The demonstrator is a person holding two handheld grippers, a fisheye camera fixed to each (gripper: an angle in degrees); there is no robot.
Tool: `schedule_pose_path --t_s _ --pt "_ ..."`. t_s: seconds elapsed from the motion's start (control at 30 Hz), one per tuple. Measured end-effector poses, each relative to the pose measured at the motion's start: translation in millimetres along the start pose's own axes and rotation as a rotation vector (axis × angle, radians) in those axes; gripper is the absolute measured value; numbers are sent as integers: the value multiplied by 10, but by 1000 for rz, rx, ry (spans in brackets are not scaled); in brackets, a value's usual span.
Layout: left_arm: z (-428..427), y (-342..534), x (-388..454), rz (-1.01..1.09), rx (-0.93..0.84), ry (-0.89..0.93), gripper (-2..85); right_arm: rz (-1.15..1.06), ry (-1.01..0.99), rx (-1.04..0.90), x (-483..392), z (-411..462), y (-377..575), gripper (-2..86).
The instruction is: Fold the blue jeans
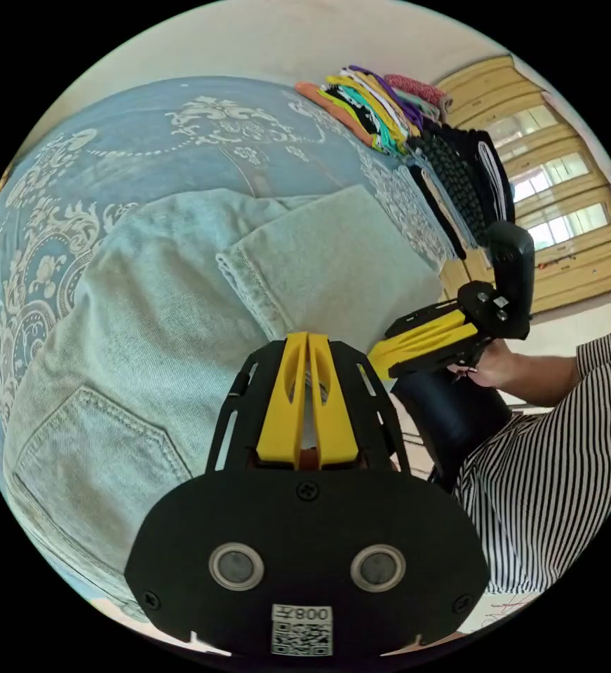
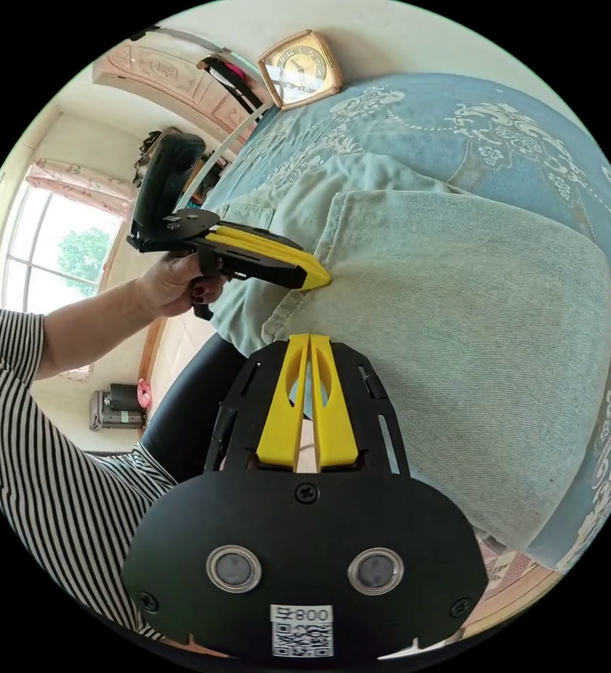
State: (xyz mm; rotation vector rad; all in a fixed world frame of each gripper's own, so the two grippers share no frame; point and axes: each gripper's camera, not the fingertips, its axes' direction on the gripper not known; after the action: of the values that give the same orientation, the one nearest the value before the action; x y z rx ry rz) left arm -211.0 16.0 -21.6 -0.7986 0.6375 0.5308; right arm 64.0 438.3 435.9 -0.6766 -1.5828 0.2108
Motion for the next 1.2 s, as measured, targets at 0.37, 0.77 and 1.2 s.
schedule_pose_path --t_s 0.37,0.77,1.2 --pt "258 490 355 44 22 -76 3 356 47 335 1011 -945 687 1" --pt "636 804 834 132 51 34 84 491 152 349 1802 -1421 897 47" --pt "1566 793 1939 325 11 -349 85 446 -334 307 2350 -1423 600 41"
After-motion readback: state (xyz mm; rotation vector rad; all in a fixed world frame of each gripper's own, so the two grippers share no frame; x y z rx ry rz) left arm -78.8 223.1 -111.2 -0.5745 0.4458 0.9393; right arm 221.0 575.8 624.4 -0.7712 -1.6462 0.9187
